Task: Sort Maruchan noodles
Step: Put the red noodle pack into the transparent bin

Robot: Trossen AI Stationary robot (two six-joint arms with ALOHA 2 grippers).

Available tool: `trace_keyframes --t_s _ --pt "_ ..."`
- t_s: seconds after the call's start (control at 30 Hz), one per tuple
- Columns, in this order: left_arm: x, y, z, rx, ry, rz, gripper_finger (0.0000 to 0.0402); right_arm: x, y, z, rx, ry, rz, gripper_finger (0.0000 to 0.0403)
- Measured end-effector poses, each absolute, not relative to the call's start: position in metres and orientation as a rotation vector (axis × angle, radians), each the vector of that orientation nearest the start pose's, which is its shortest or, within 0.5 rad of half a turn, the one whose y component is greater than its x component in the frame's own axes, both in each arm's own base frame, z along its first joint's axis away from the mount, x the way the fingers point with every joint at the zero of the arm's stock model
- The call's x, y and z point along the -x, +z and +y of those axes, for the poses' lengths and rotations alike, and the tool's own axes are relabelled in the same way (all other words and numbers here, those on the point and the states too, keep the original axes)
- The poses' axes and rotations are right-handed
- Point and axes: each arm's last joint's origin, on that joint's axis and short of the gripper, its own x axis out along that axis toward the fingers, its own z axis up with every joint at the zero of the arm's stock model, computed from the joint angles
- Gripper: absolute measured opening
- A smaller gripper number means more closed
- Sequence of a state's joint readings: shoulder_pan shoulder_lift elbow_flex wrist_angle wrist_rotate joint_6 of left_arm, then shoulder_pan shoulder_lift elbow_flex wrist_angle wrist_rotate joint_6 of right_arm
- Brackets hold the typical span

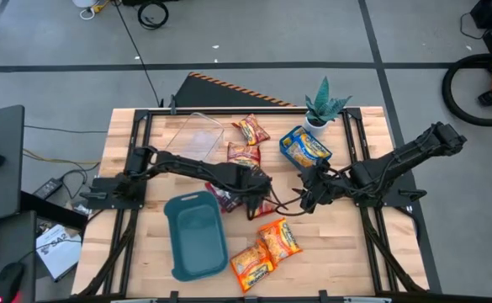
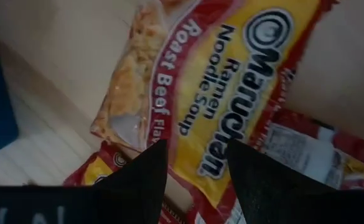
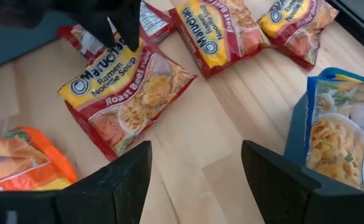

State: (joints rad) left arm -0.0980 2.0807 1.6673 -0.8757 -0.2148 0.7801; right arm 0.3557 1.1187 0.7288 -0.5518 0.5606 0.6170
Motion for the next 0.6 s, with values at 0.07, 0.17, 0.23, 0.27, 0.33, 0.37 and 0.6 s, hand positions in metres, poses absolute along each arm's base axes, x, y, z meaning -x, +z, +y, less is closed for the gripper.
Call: trace_keyframes --t_s 0.07,0.17,0.23,0.27,0.33,0.37,0.6 --pt "-0.42 0.198 -0.037 -0.886 -0.433 1.277 0.0171 -0.201 0.229 0.058 -0.158 -0.432 0.743 0.0253" --pt "-0.419 0.197 -0.042 -0.923 -0.472 1.279 0.0171 -0.201 0.229 0.058 -0.155 -0.431 0.741 0.0253" --pt "-0.418 0.197 -0.045 -0.951 -0.499 1.276 0.0171 -0.201 0.229 0.058 -0.153 -0.431 0.739 0.0253" --pt "-0.418 0.197 -0.046 -0.965 -0.514 1.272 0.0171 -0.201 0.229 0.058 -0.147 -0.433 0.738 0.0253" --pt "-0.418 0.193 -0.047 -1.005 -0.556 1.27 0.0171 -0.201 0.229 0.058 -0.139 -0.438 0.733 0.0253" --pt "-0.417 0.19 -0.048 -1.022 -0.575 1.275 0.0171 -0.201 0.229 0.058 -0.136 -0.438 0.732 0.0253" --pt "-0.415 0.18 -0.046 -1.119 -0.59 1.271 0.0167 -0.202 0.23 0.059 -0.133 -0.436 0.726 0.0253"
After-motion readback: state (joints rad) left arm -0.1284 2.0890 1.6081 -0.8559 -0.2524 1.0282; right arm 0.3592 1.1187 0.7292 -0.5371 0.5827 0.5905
